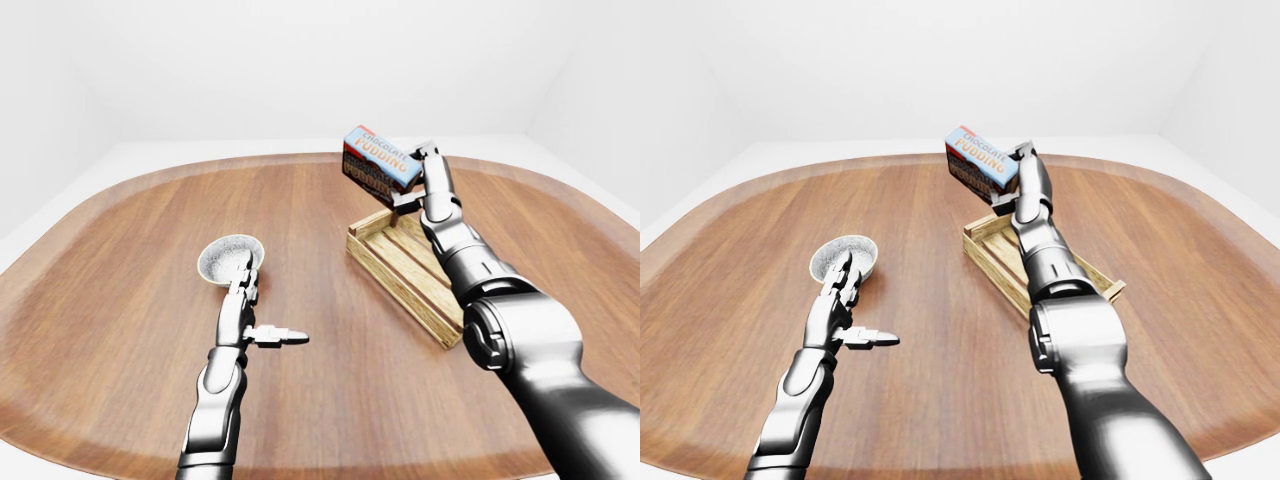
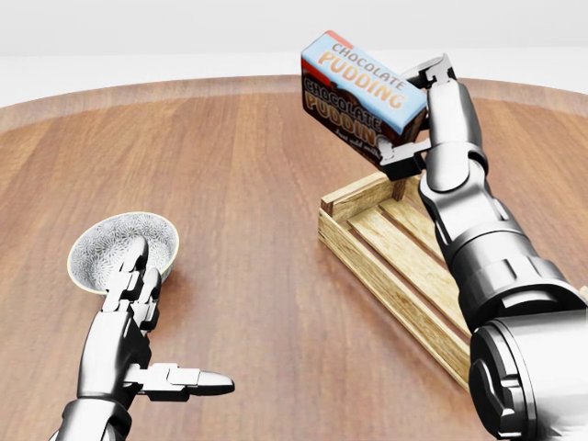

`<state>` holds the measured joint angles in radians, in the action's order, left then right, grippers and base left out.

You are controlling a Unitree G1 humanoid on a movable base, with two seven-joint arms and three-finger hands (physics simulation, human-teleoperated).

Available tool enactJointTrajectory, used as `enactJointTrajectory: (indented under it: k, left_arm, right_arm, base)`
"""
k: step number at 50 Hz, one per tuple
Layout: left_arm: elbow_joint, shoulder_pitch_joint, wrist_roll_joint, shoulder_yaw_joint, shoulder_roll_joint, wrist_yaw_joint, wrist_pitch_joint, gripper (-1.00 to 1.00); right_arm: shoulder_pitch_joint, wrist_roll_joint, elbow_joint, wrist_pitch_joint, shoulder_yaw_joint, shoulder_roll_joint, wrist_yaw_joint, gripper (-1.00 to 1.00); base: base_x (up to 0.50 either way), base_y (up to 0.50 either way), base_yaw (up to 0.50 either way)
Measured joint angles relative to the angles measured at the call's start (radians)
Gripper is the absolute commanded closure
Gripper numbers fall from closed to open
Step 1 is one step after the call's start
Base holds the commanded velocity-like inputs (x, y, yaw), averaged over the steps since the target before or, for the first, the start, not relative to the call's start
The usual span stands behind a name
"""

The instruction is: Pick up the chocolate pudding and put it in the tray.

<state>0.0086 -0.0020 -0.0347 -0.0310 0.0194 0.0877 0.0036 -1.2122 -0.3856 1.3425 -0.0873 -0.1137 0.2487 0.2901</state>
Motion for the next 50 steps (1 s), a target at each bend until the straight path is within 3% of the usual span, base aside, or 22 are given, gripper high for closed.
enactJointTrajectory:
  k: [50]
  left_arm:
    - [-0.002, 0.003, 0.004, 0.002, -0.001, 0.001, 0.0, -1.0]
  right_arm:
    - [0.145, 0.002, 0.011, 0.0, -0.029, 0.085, 0.018, 1.0]
  base:
    - [0.0, 0.0, 0.0]
